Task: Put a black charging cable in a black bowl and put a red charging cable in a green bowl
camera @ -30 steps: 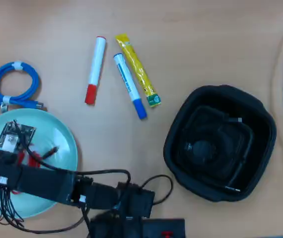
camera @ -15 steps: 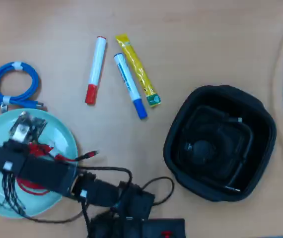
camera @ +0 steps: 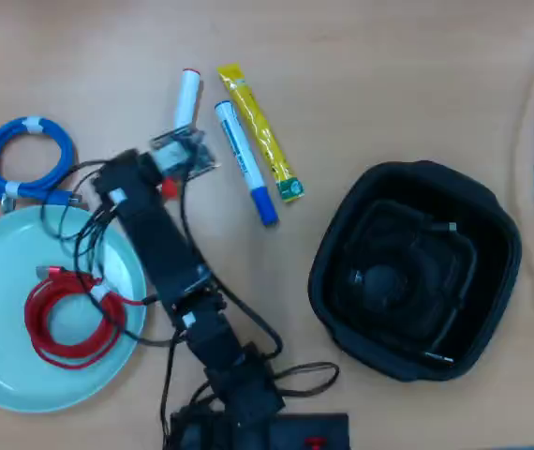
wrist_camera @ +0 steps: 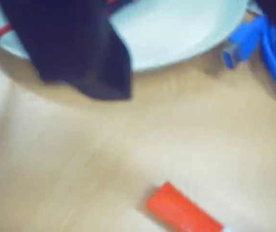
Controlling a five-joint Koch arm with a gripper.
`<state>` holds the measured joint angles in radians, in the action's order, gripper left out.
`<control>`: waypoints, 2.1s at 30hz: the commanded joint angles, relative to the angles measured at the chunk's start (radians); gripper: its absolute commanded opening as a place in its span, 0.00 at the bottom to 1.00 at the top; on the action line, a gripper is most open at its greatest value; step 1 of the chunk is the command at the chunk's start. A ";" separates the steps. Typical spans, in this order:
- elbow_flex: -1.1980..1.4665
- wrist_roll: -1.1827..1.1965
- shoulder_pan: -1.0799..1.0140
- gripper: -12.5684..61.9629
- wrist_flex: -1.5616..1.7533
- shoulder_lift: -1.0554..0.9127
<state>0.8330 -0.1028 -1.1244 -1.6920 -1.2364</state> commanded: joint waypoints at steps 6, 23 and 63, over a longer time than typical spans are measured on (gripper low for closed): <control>-0.040 -0.178 -0.282 0.63 0.038 0.002; 0.893 -0.302 -0.520 0.63 0.736 -0.457; 2.273 0.048 -0.443 0.63 1.813 -0.965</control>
<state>3.0833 -0.0445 -1.5677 0.1319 -2.1921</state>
